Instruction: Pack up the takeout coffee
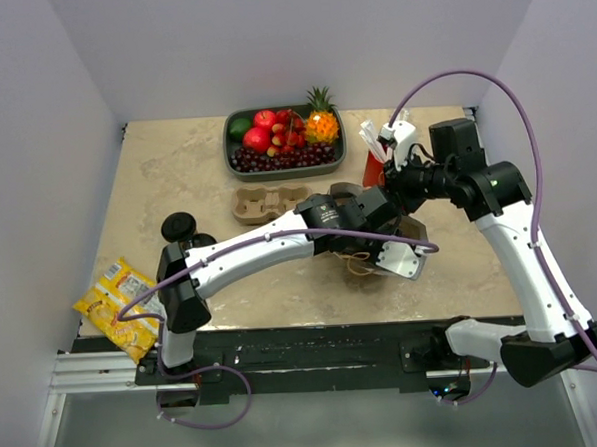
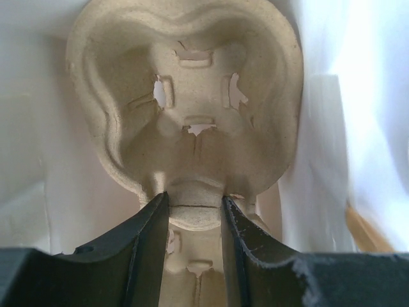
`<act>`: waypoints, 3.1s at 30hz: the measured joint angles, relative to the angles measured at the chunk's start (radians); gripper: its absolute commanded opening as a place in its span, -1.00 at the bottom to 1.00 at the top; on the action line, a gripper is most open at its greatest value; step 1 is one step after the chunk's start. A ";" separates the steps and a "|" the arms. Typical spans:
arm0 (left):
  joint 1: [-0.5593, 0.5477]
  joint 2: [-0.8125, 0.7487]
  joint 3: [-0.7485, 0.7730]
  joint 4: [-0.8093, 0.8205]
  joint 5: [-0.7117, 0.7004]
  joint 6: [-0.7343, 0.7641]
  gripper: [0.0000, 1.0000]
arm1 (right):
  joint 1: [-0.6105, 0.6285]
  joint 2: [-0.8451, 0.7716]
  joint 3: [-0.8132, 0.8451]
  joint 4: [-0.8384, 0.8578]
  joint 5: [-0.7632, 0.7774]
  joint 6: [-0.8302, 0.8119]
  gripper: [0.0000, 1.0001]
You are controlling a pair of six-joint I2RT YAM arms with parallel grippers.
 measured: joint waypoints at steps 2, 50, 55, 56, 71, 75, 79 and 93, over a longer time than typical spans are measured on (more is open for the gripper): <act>-0.003 -0.018 -0.048 0.044 -0.026 -0.005 -1.00 | 0.000 -0.007 -0.009 0.002 -0.003 0.004 -1.00; 0.093 -0.061 -0.452 0.502 -0.014 0.101 -1.00 | 0.011 -0.038 -0.056 -0.063 -0.206 -0.160 -1.00; 0.098 -0.039 -0.452 0.531 -0.041 0.106 -1.00 | 0.010 -0.037 -0.062 -0.063 -0.183 -0.150 -1.00; 0.101 -0.036 -0.452 0.538 -0.045 0.106 -1.00 | 0.010 -0.037 -0.063 -0.063 -0.180 -0.148 -1.00; 0.113 -0.060 -0.562 0.700 0.008 0.141 -1.00 | 0.040 -0.037 -0.067 -0.069 -0.217 -0.118 -1.00; 0.109 -0.075 -0.596 0.746 0.019 0.162 -1.00 | 0.050 -0.037 -0.068 -0.073 -0.238 -0.134 -1.00; 0.109 -0.076 -0.622 0.790 0.019 0.182 -1.00 | 0.050 -0.037 -0.068 -0.079 -0.256 -0.148 -1.00; 0.109 -0.073 -0.647 0.916 -0.027 0.188 -0.99 | 0.050 -0.024 -0.040 -0.102 -0.294 -0.197 -1.00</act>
